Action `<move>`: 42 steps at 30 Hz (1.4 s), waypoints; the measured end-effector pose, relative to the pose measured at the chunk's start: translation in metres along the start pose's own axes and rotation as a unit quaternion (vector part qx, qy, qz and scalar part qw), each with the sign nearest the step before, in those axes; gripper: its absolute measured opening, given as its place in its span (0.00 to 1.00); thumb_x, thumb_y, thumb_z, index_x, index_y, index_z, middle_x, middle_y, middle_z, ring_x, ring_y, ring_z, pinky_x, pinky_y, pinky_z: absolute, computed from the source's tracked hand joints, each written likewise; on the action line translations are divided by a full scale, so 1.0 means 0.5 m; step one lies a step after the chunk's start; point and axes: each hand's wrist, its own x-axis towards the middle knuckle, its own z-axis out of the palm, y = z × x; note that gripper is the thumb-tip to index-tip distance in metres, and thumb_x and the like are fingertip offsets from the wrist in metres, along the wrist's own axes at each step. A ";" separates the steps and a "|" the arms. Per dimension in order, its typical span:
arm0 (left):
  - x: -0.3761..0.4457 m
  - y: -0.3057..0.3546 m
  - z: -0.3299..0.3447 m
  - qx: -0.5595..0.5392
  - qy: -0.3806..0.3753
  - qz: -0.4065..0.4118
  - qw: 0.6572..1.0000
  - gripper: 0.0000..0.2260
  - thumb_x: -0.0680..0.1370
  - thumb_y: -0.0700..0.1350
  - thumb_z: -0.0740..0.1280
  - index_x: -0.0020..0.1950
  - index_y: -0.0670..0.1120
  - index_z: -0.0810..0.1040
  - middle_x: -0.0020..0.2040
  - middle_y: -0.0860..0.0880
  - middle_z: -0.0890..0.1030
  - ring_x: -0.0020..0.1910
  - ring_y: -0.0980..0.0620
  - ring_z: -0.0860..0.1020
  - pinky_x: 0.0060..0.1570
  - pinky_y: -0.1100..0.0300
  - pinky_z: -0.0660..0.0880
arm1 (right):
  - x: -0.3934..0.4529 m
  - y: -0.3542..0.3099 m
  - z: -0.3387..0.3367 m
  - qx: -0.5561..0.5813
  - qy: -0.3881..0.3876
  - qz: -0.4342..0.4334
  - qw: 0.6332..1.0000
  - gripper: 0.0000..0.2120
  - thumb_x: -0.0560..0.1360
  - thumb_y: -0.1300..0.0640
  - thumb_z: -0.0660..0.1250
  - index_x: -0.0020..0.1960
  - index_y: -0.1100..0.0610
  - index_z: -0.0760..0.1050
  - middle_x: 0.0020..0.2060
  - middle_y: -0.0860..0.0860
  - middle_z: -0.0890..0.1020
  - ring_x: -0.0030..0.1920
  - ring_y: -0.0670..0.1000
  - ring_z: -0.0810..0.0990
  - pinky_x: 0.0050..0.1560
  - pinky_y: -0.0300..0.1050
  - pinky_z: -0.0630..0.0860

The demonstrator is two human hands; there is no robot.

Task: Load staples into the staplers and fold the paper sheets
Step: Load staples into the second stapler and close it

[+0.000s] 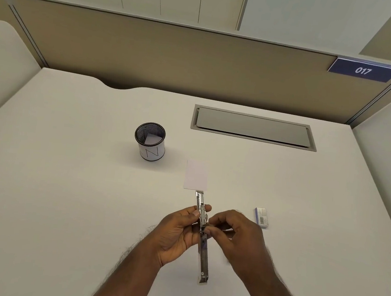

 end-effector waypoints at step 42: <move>0.007 0.023 -0.050 0.023 0.104 0.155 0.982 0.09 0.76 0.39 0.67 0.54 0.38 0.81 0.41 0.42 0.83 0.41 0.43 0.84 0.40 0.53 0.82 | -0.067 0.022 0.041 0.228 -0.081 0.267 0.933 0.15 0.67 0.62 0.78 0.51 0.54 0.80 0.43 0.52 0.84 0.38 0.49 0.84 0.48 0.46 0.82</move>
